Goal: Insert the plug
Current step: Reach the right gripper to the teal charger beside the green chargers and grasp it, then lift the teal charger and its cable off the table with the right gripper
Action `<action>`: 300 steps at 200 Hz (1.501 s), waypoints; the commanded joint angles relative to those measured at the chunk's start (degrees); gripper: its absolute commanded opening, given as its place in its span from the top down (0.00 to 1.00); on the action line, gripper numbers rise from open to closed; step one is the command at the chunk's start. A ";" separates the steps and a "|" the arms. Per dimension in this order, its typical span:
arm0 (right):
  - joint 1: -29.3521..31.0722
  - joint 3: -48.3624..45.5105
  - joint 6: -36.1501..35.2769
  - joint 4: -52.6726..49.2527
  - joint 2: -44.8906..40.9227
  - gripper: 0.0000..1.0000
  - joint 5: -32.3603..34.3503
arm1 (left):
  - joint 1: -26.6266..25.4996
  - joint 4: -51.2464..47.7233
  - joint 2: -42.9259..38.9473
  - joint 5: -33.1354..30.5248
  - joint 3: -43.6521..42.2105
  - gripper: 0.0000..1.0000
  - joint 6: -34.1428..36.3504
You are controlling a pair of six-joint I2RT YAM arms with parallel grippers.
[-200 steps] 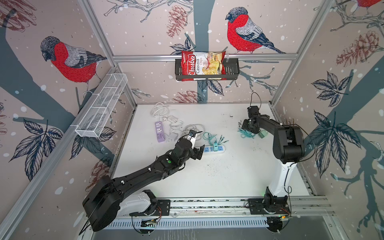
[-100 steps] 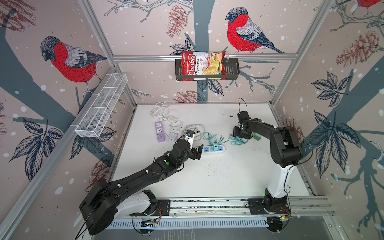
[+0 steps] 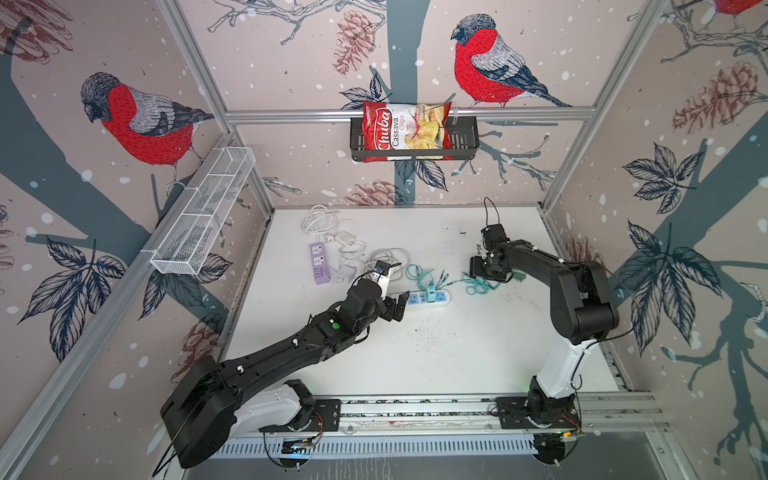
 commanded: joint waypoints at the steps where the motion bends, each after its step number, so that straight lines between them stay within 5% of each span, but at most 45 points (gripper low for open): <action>1: -0.16 -0.42 0.33 -0.15 0.86 0.30 1.42 | 0.01 1.31 0.44 1.07 0.60 0.03 -0.51; 75: -1.00 1.41 -0.71 1.91 4.34 0.34 -0.31 | 0.00 1.00 0.34 1.32 0.73 0.03 -0.28; 142: -0.76 2.24 -0.75 0.25 3.50 0.67 0.53 | 0.01 1.24 0.56 0.70 0.86 0.03 -0.08; 196: -0.74 1.11 -0.18 -0.07 -1.44 0.41 1.13 | 0.01 1.44 0.12 0.55 0.12 0.03 -0.36; 300: 1.34 -3.30 0.20 1.32 -1.07 0.42 2.70 | -0.06 1.26 -0.87 0.57 -0.23 0.03 -0.88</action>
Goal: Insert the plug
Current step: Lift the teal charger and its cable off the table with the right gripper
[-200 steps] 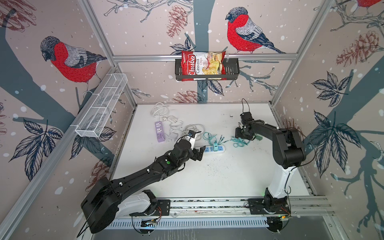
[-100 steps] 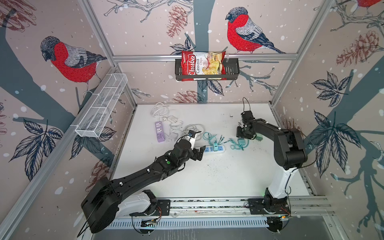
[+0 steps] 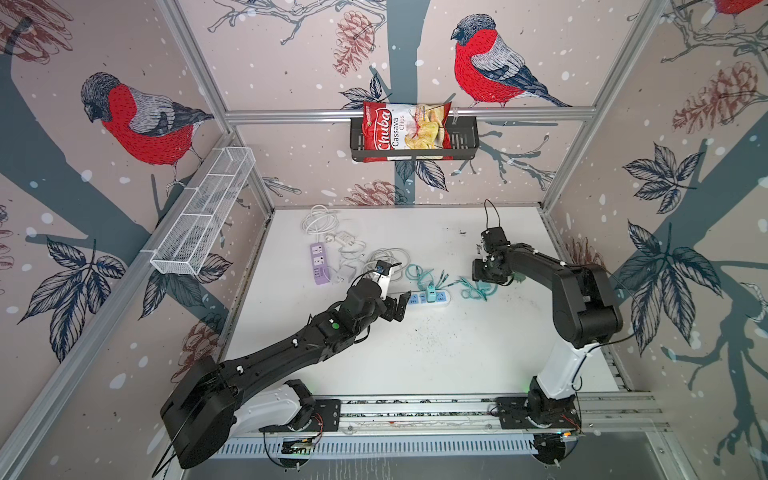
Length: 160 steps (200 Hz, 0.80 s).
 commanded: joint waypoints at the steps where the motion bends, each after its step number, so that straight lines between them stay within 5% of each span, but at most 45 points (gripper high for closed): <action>1: 0.44 -0.60 0.39 0.46 0.52 0.42 1.15 | -0.03 0.89 -0.46 -0.64 -0.19 0.03 -0.83; 46: 0.57 -2.28 0.74 0.65 0.44 0.46 2.09 | 0.01 0.71 -0.85 -0.72 -0.22 0.03 -0.91; 99: 0.40 2.99 0.10 -2.94 -2.12 0.73 2.64 | 0.02 0.48 -1.67 -0.82 -0.52 0.03 -0.83; 160: 0.39 13.88 0.39 -10.90 -12.28 0.74 1.04 | 0.03 0.29 -3.17 0.14 -0.47 0.03 -1.16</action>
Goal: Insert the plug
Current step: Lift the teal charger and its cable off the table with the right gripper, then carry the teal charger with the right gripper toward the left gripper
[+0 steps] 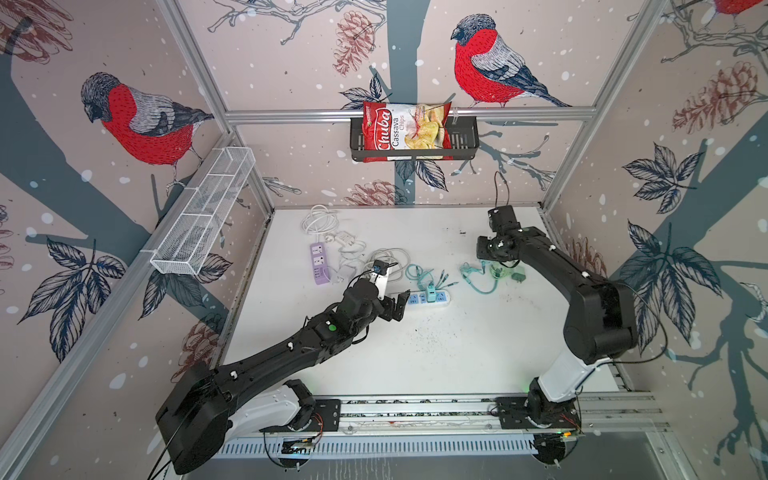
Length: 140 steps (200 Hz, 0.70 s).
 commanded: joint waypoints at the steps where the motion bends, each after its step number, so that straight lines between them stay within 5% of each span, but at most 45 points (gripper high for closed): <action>1: 0.16 2.75 0.22 -4.63 -3.69 0.74 -0.80 | 0.02 0.26 -0.97 0.09 -0.07 0.03 -0.23; 140: 2.30 13.89 3.29 -12.57 -26.90 0.74 -0.91 | 0.01 -6.81 -12.69 -5.40 -2.12 0.03 -1.35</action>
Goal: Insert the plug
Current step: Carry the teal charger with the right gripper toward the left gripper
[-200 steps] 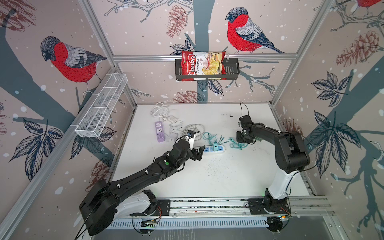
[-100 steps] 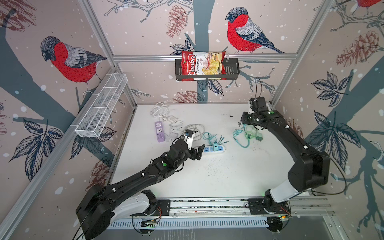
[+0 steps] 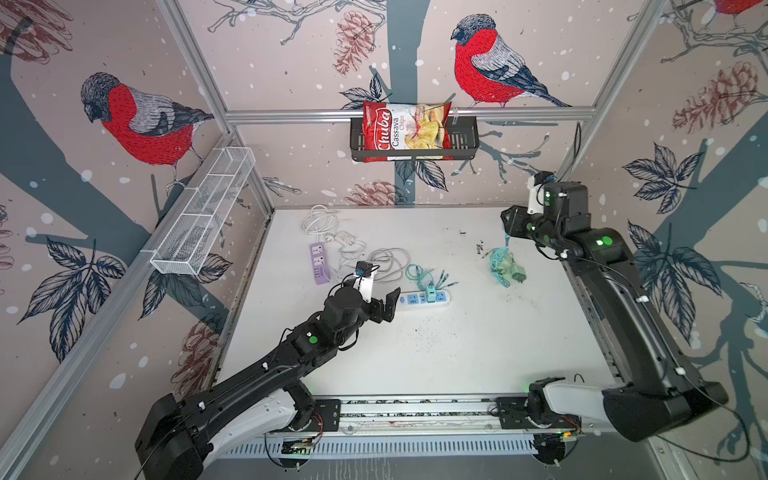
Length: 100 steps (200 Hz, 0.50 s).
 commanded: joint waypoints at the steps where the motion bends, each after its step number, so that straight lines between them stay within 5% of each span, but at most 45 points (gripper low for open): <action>1: 0.12 0.99 1.57 -1.19 -2.81 0.74 -0.22 | 0.01 -1.85 -0.83 -2.15 -0.02 0.03 0.34; 56: 0.23 -2.44 -0.87 -2.68 -5.27 0.71 -4.64 | 0.01 -2.73 -1.41 -1.86 0.29 0.03 -0.18; 100: 3.79 -19.11 -1.59 2.00 -7.24 0.73 -8.90 | 0.02 -4.96 -1.41 -3.32 1.50 0.03 0.98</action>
